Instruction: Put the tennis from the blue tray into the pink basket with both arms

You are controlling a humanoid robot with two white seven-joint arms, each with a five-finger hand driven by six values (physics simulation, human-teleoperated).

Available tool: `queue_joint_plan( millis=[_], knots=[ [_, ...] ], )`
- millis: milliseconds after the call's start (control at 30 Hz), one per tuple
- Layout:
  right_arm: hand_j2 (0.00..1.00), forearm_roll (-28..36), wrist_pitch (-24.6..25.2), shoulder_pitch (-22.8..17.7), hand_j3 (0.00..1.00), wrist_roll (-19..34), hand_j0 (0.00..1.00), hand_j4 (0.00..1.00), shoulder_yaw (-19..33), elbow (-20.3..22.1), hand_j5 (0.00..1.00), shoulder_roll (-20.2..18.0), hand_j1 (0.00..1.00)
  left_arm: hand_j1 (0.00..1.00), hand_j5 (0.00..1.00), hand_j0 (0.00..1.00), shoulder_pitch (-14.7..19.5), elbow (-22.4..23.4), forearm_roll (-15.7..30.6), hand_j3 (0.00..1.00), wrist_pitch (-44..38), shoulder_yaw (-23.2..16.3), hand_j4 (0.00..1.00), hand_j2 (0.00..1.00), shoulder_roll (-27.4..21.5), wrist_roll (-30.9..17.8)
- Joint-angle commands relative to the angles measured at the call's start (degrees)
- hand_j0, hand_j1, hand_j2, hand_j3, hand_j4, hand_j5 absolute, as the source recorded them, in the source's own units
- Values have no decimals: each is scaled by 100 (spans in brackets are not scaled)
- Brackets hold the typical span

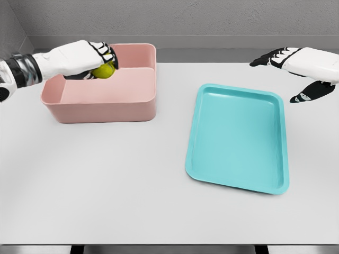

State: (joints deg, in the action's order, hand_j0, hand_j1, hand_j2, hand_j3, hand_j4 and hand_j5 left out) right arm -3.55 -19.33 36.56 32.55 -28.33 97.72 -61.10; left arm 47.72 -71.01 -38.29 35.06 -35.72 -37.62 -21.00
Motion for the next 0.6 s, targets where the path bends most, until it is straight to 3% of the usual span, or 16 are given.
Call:
queue_joint_plan(
  millis=[0,167,200,300,333,567],
  knots=[
    [100,21,8,0,100,-3,100,100,2,1,100,-8,100,29,29,29,0,579,-223,29,-6,-66,29,29,228,43],
    [100,21,8,0,100,-3,100,100,2,1,100,1,100,31,31,31,35,711,-408,31,-6,-163,31,31,334,61],
    [100,21,8,0,100,-3,100,100,2,1,100,1,100,36,36,36,35,711,-399,36,-6,-172,36,36,343,61],
    [100,21,8,9,100,-3,100,100,2,1,100,10,100,95,95,95,35,720,-373,95,-6,-172,95,95,351,61],
    [100,21,8,0,100,-3,100,100,2,1,100,10,100,100,100,100,35,711,-390,100,-6,-172,100,100,351,61],
    [100,21,8,9,100,-3,100,100,2,1,100,10,100,100,100,100,44,720,-408,100,-6,-207,100,100,343,61]
  ],
)
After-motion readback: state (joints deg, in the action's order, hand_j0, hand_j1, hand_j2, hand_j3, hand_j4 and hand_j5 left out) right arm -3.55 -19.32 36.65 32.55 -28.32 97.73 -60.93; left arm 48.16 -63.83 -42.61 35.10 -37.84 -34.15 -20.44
